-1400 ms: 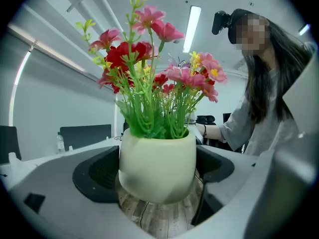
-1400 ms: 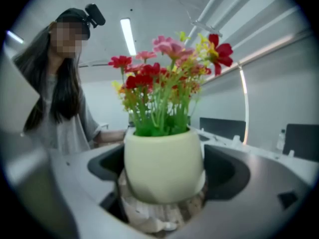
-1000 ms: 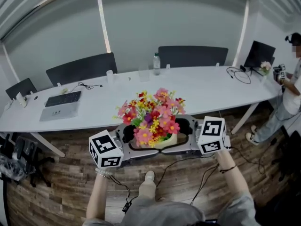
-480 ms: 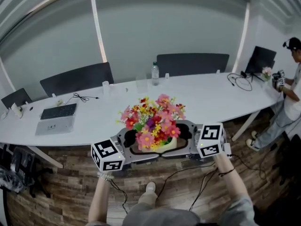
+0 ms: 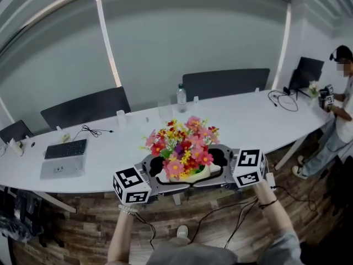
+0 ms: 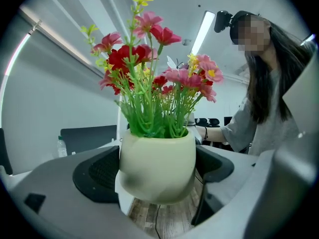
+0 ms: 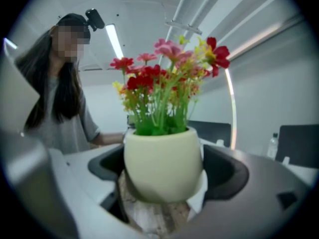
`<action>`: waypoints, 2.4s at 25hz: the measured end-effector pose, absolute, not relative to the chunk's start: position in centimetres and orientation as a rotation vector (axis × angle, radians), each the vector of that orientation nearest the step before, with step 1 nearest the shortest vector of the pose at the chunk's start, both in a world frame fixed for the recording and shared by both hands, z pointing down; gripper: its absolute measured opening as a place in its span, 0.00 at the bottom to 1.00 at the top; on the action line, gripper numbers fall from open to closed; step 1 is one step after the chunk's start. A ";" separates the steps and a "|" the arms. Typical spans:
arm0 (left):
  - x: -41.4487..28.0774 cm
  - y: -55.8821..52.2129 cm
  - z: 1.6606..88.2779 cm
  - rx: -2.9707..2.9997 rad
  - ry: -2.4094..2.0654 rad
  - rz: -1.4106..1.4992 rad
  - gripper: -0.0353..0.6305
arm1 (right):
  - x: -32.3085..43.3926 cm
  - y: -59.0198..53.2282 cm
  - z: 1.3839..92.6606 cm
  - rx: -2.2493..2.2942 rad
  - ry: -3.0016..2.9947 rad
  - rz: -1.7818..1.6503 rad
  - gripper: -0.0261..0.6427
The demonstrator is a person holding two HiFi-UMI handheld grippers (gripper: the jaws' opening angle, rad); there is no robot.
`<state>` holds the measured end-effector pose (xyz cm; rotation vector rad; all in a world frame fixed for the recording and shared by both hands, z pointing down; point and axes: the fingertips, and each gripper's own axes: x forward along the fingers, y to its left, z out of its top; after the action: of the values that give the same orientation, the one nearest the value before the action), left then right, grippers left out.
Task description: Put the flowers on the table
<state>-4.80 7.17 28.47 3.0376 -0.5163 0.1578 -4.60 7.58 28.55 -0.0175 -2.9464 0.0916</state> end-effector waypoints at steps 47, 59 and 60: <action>-2.8 -9.9 31.9 2.953 -0.594 0.147 0.76 | -2.6 -9.5 31.9 -0.105 -2.917 0.175 0.74; -0.1 -15.0 32.9 2.952 -0.702 0.139 0.76 | 0.1 -14.7 33.0 -0.202 -2.903 0.129 0.74; 0.1 -15.4 33.0 2.948 -0.712 0.138 0.76 | 0.3 -15.1 33.1 -0.213 -2.902 0.130 0.74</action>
<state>0.08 -15.42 32.97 2.9481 -0.7119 0.1378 0.28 -15.08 33.08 -0.2126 -2.9024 0.1299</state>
